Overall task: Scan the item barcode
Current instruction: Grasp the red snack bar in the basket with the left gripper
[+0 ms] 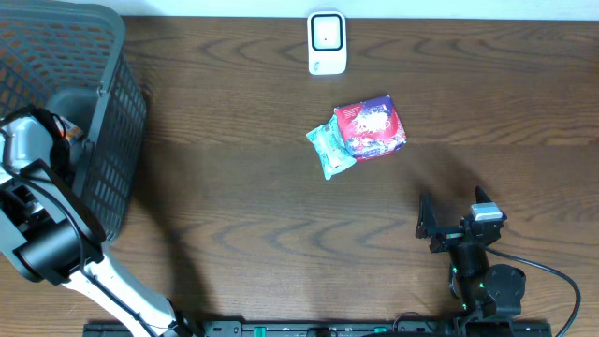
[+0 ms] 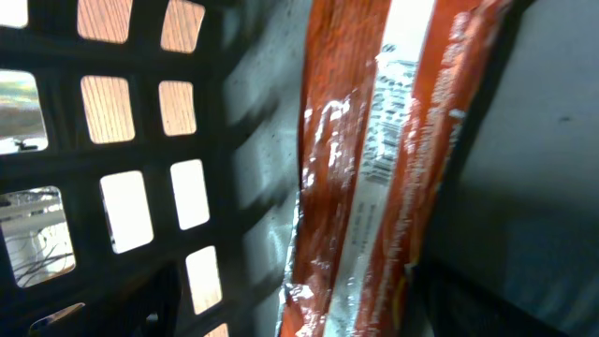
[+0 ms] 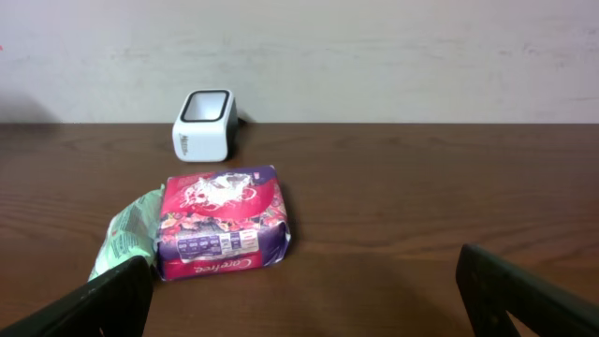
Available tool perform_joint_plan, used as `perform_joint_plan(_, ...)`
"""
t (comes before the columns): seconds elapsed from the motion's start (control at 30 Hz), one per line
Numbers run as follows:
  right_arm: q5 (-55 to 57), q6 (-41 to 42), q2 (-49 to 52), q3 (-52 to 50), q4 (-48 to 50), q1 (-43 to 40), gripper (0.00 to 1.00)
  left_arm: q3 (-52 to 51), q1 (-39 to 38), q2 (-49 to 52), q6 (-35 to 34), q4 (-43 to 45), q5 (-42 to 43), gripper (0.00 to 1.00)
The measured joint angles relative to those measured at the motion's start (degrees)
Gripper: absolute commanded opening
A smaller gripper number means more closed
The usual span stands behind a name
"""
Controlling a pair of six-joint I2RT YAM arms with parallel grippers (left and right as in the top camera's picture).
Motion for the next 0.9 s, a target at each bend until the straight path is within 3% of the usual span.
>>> perform_joint_plan(0.17,0.0,0.0,0.0,0.0,0.0,0.0,0.99,0.0,1.2,0.0,0.0,-0.4,1.2,0.81)
perform_joint_plan(0.23,0.0,0.0,0.0,0.0,0.0,0.0,0.99,-0.1,1.6,-0.1,0.1,-0.3,2.0,0.65)
perform_joint_plan(0.43,0.0,0.0,0.0,0.0,0.0,0.0,0.99,-0.9,2.2,-0.1,0.4,0.8,4.9,0.39)
perform_joint_plan(0.63,0.0,0.0,0.0,0.0,0.0,0.0,0.99,-1.0,2.6,-0.2,7.8,4.5,10.3,0.08)
perform_joint_plan(0.9,0.0,0.0,0.0,0.0,0.0,0.0,0.99,-1.0,3.1,-0.9,14.3,5.2,14.0,0.08)
